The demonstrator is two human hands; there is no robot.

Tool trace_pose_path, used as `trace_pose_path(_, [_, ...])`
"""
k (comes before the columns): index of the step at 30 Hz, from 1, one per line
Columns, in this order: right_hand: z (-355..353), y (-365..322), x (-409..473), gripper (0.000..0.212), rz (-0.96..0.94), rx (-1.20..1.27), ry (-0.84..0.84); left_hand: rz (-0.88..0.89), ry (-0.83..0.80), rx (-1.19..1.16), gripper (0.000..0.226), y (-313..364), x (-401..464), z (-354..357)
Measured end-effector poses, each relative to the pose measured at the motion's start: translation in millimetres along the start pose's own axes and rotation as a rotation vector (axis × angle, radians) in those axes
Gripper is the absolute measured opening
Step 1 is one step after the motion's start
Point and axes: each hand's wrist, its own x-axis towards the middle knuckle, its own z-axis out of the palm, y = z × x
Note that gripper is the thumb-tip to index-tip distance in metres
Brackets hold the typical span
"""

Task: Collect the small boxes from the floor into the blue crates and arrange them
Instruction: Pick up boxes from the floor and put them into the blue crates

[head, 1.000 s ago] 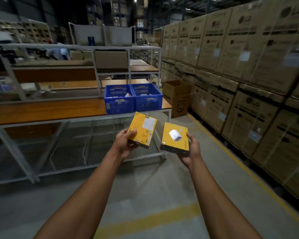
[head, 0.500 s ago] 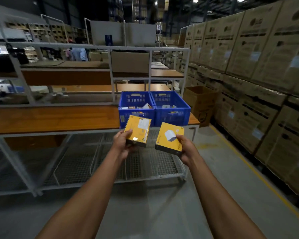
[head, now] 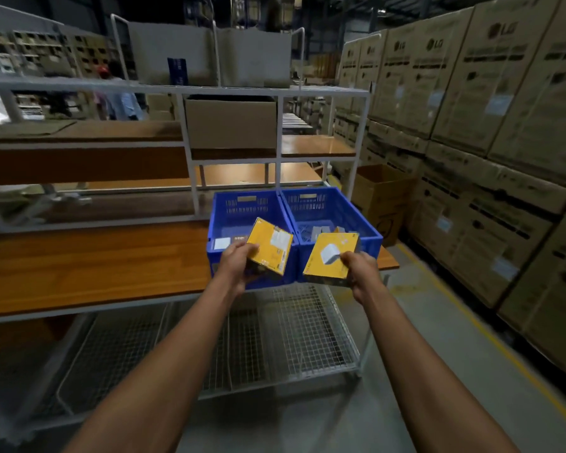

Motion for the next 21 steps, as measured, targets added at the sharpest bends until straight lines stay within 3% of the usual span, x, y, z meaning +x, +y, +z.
trace_pose_path(4, [-1,-22,75,0.026,-0.078,-0.056,0.083,0.023,-0.016,0.04,0.023,1,65,48])
trace_pose_path(7, [-1,-39,146,0.053,-0.121,-0.177,0.155,0.065,0.008,0.118,0.033,-1,126,89])
trace_pose_path(11, [6,-68,230,0.054,-0.193,-0.402,0.212,0.128,0.11,0.379,0.035,2,213,141])
trace_pose_path(17, [27,-83,326,0.054,-0.224,-0.64,0.109,0.339,0.206,0.874,0.063,-9,301,199])
trace_pose_path(21, [41,-62,360,0.051,-0.192,-0.816,0.016,0.331,0.17,1.132,0.046,-44,335,205])
